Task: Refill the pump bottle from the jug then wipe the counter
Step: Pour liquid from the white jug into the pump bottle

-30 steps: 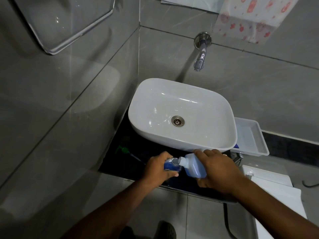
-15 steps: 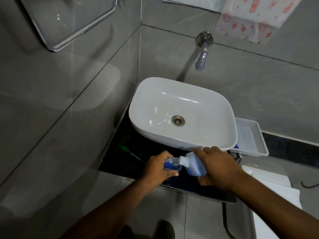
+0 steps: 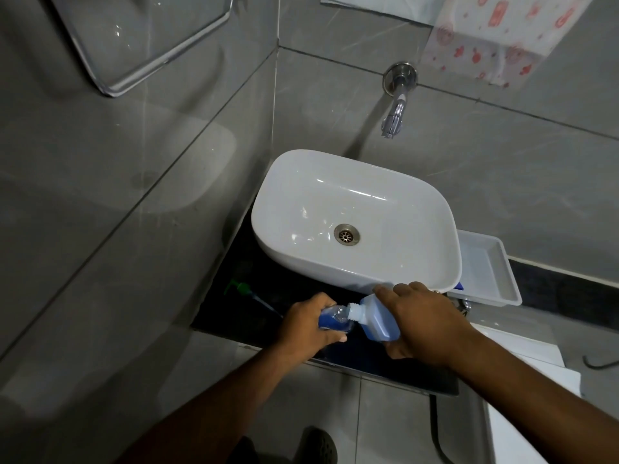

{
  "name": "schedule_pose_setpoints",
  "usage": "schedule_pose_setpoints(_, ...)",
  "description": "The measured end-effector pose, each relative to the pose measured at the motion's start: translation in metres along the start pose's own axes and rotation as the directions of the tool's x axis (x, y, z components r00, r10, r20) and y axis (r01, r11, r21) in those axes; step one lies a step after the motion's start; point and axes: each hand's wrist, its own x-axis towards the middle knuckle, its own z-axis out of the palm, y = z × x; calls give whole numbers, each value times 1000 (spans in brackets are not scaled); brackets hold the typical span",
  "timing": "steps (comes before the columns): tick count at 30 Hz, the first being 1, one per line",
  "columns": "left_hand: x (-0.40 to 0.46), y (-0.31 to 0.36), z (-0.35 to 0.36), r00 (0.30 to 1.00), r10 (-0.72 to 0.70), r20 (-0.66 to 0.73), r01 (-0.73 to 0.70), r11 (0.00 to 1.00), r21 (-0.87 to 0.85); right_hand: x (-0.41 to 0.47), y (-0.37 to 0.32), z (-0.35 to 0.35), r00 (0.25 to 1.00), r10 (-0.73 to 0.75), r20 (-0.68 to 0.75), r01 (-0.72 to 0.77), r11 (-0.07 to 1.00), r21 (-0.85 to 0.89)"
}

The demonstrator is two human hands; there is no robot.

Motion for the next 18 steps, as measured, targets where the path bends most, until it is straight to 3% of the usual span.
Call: schedule_pose_setpoints(18,2,-4,2,1000,9,-8,-9,1000,-7,3,-2,-7,999,-4,33,5,1000,-22)
